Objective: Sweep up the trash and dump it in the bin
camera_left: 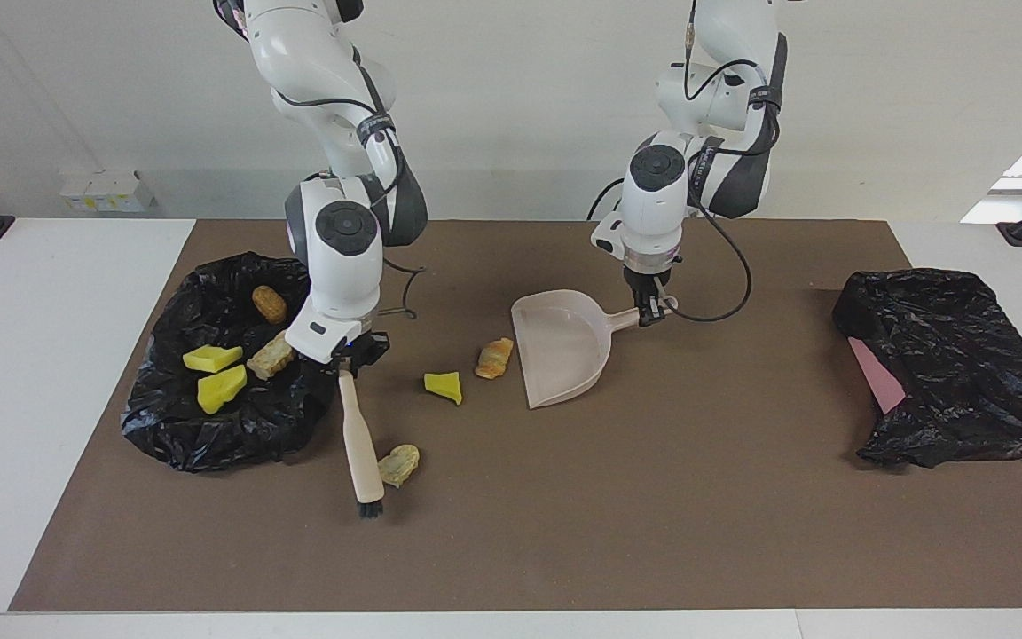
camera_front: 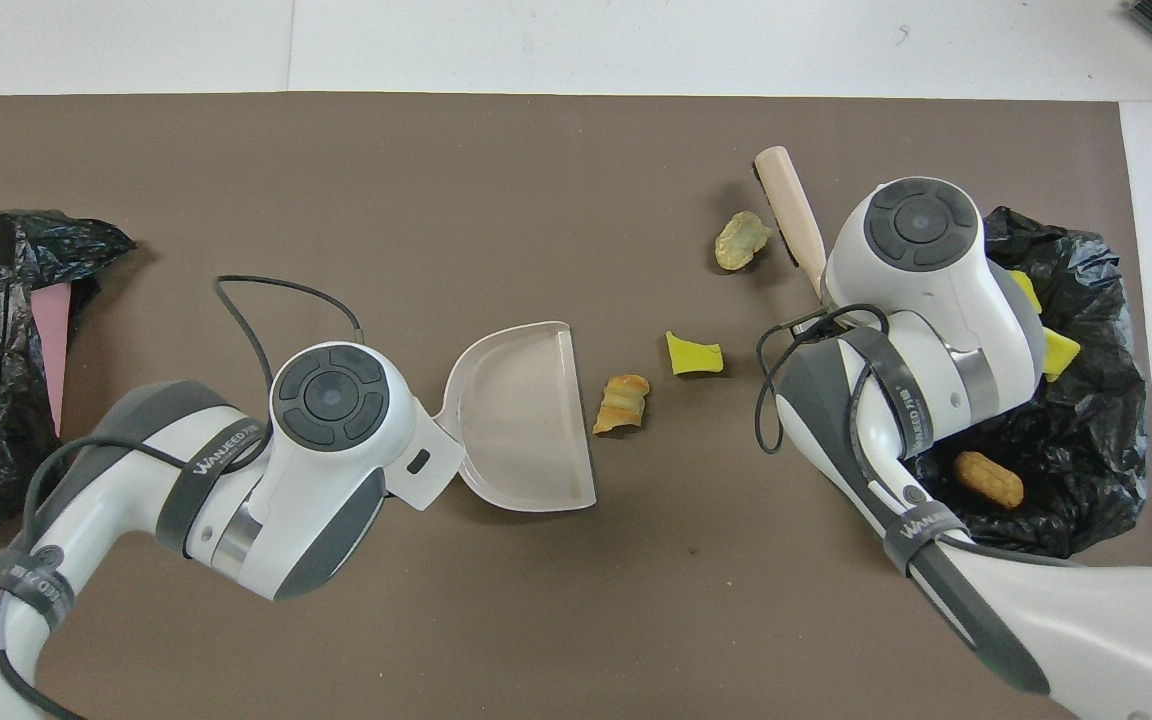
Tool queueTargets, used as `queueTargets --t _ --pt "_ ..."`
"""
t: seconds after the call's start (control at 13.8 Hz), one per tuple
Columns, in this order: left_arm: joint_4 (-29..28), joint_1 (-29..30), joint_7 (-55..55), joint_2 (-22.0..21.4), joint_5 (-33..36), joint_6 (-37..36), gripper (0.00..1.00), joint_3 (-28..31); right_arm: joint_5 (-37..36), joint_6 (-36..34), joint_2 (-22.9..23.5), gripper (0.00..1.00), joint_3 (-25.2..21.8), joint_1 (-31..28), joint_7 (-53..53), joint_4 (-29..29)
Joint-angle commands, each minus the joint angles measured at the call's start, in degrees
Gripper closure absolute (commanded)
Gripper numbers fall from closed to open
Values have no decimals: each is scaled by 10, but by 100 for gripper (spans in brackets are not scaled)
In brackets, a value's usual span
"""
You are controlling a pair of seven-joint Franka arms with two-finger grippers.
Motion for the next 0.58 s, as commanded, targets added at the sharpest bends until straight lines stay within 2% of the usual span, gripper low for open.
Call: queueTargets --t 0.0,0.36,0.51 --pt "-21 -10 -25 -18 9 18 100 7 -4 23 -11 100 9 -14 -55 -33" --pt "-40 -28 -82 -28 9 18 100 5 7 10 -48 100 15 2 -60 -88" --pt "-42 -38 -97 -33 7 18 100 6 60 -47 -61 100 14 33 -53 -93"
